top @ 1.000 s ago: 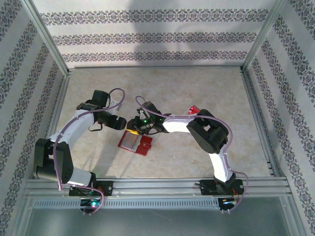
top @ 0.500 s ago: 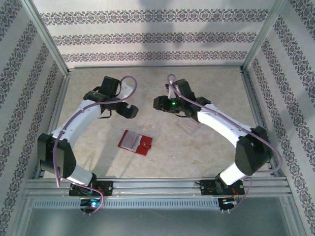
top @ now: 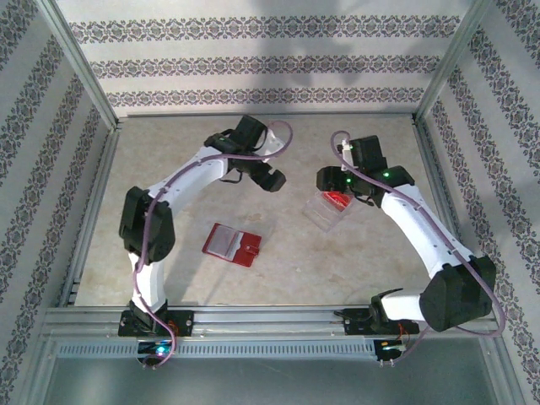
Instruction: Put the credit cards into the card holder
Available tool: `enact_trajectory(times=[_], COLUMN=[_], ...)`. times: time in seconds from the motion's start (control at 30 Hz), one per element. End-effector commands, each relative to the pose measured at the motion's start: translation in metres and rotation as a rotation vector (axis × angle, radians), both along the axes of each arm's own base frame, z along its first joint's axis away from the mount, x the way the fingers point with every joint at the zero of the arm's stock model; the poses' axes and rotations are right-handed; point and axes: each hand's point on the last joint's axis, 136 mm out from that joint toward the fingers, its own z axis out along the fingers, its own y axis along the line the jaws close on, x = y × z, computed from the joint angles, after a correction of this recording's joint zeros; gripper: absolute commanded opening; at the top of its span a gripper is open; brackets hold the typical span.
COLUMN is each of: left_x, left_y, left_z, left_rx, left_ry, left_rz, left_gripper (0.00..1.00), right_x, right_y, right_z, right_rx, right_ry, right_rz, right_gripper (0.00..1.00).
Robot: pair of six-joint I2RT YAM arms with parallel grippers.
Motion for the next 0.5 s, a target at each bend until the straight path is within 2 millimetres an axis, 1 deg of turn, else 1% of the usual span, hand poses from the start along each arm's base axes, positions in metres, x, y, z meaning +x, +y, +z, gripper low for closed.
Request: enact_trajectory(times=[0.0, 0.03, 0.1, 0.2, 0.27, 0.37, 0.47], left_x=[-0.007, -0.007, -0.005, -0.001, 0.001, -0.004, -0.013], left_y=[-0.023, -0.031, -0.045, -0.057, -0.066, -0.084, -0.102], left_z=[-0.013, -0.018, -0.027, -0.045, -0.055, -0.064, -0.067], left_rx=[-0.028, -0.03, -0.038, -0.035, -0.032, -0.052, -0.073], left_ry=[0.116, 0.128, 0.145, 0.183, 0.195, 0.225, 0.242], left_rz=[0.003, -0.007, -0.028, -0.026, -0.029, -0.056, -0.098], left_gripper=[0.93, 0.92, 0.91, 0.89, 0.88, 0.87, 0.86], right_x=[0.006, 0.01, 0.019, 0.032, 0.037, 0.044, 0.044], right_y=[-0.025, -0.03, -0.033, -0.034, -0.036, -0.042, -0.044], right_z=[-0.004, -0.006, -0.013, -0.022, -0.031, -0.044, -0.056], right_rx=[-0.122, -0.137, -0.154, -0.175, -0.193, -0.205, -0.189], right_ry=[-0.015, -0.026, -0.045, -0.043, -0.01, 0.021, 0.054], right_rz=[0.019, 0.02, 0.049, 0.094, 0.111, 0.121, 0.132], right_gripper=[0.69, 0.69, 0.68, 0.68, 0.67, 0.65, 0.65])
